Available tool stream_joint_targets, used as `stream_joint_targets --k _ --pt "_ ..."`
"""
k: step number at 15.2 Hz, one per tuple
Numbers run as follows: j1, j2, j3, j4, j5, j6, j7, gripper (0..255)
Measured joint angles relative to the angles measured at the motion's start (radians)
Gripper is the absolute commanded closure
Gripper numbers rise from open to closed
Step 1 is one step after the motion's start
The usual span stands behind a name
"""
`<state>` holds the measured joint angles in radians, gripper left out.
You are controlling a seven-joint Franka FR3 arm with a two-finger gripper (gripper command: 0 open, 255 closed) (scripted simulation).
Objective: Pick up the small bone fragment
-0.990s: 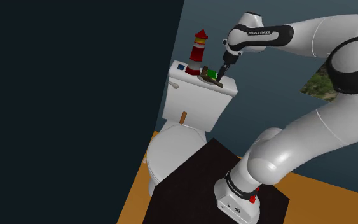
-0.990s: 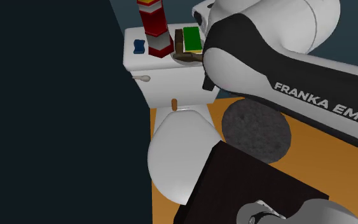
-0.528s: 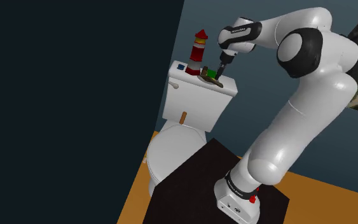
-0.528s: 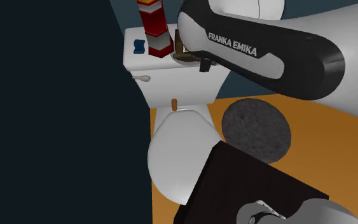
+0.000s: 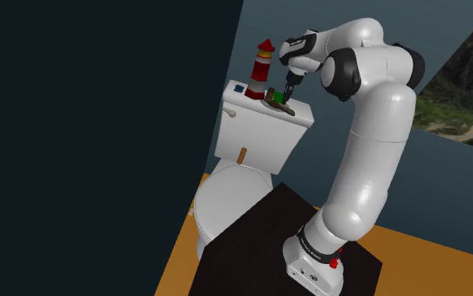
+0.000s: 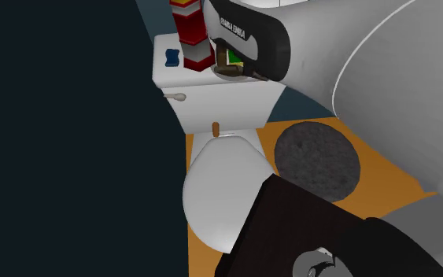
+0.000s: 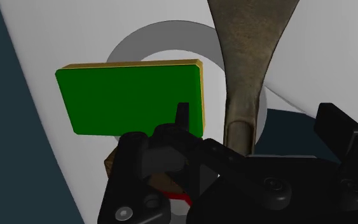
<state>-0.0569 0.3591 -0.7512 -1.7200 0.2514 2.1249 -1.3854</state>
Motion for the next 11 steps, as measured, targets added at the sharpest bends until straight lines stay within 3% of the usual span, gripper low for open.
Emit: stream_joint_targets --k 6,7,11 --pt "-0.012 0.031 0.015 -0.036 0.029 0.060 -0.023 0" --pt "-0.014 0.035 0.017 -0.037 0.032 0.064 -0.024 255" --pt "-0.014 0.036 0.018 -0.040 0.034 0.069 -0.025 255"
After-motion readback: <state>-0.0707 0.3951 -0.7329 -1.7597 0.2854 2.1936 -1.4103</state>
